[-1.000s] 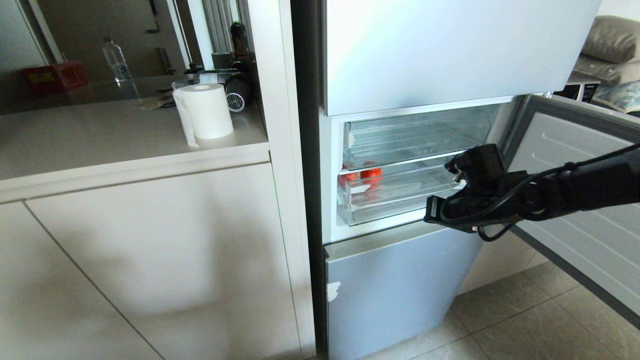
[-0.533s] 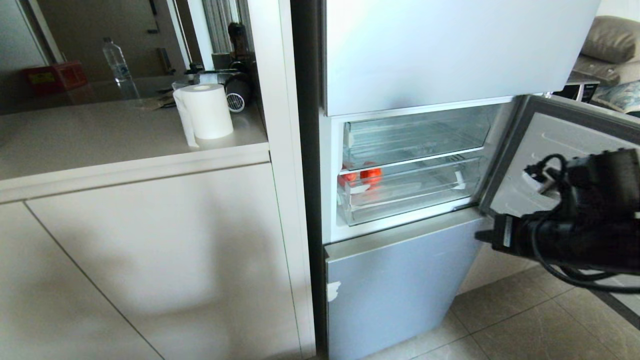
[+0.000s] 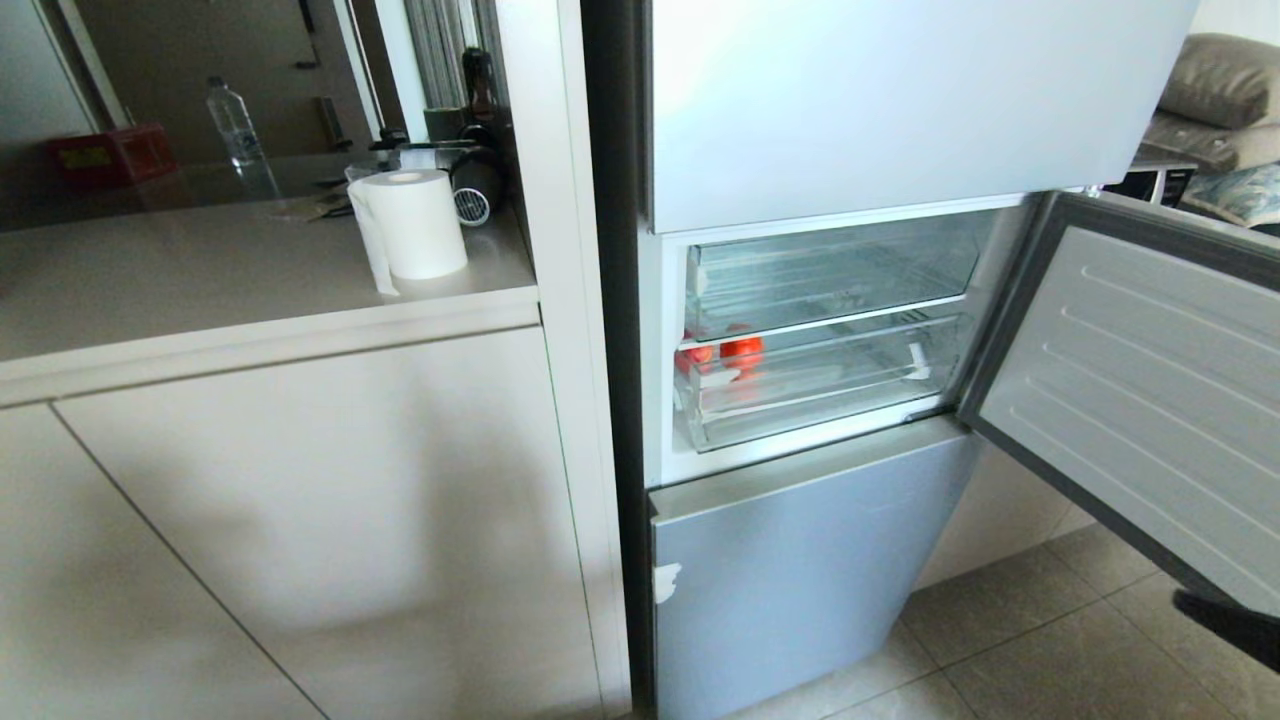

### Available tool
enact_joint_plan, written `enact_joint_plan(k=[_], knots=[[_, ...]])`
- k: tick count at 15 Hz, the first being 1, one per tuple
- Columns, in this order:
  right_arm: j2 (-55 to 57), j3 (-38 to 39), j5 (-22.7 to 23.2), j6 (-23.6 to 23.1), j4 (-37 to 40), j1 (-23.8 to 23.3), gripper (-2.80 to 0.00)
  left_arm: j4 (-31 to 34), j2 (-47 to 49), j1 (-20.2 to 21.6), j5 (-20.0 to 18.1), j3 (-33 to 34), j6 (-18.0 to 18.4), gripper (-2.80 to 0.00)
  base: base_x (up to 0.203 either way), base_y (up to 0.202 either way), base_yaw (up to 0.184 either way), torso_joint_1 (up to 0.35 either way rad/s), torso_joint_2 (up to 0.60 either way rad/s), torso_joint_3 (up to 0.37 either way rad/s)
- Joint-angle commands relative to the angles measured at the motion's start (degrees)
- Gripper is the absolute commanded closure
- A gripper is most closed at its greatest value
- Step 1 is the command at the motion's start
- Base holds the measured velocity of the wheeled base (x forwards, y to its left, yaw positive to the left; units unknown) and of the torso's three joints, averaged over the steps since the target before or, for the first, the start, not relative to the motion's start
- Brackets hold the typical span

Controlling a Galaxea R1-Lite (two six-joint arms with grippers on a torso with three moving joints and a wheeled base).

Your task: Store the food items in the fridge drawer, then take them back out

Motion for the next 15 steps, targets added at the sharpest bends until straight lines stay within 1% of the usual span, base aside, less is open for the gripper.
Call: enact_joint_plan(k=[1,3,5,6,9,10,11,12,15], knots=[[-15.04,5.78,-2.79,-5.86,1.31,-1.79,0.00,0.04,0.09,0.01,0.02,-0.02,0.00,0.00,0.000,0.000,0.000,0.000,0.00,0.000],[-21.95,12.70,-3.90,-15.35,1.85,-6.44,0.00,0.04,0.09,0.01,0.02,-0.02,0.00,0.00,0.000,0.000,0.000,0.000,0.00,0.000],[-28.91,17.72,-3.07,-20.59,1.93,-9.55,0.00,0.04,0.09,0.01,0.02,-0.02,0.00,0.00,0.000,0.000,0.000,0.000,0.00,0.000],[-33.09,19.81,-1.77,-22.28,1.96,-10.92,0.00,0.13,0.09,0.01,0.02,-0.02,0.00,0.00,0.000,0.000,0.000,0.000,0.00,0.000],[-44.85,22.51,1.84,-24.50,2.29,-13.26,0.00,0.04,0.09,0.01,0.02,-0.02,0.00,0.00,0.000,0.000,0.000,0.000,0.00,0.000],[-45.83,23.06,2.42,-24.72,2.36,-13.75,0.00,0.04,0.09,0.01,0.02,-0.02,0.00,0.00,0.000,0.000,0.000,0.000,0.00,0.000],[-45.41,23.46,2.16,-23.47,2.38,-14.05,0.00,0.04,0.09,0.01,0.02,-0.02,0.00,0.00,0.000,0.000,0.000,0.000,0.00,0.000],[-45.40,23.51,1.58,-20.32,2.28,-14.12,0.00,0.04,0.09,0.01,0.02,-0.02,0.00,0.00,0.000,0.000,0.000,0.000,0.00,0.000],[-45.39,23.56,1.36,-20.72,2.25,-14.21,0.00,0.04,0.09,0.01,0.02,-0.02,0.00,0.00,0.000,0.000,0.000,0.000,0.00,0.000]])
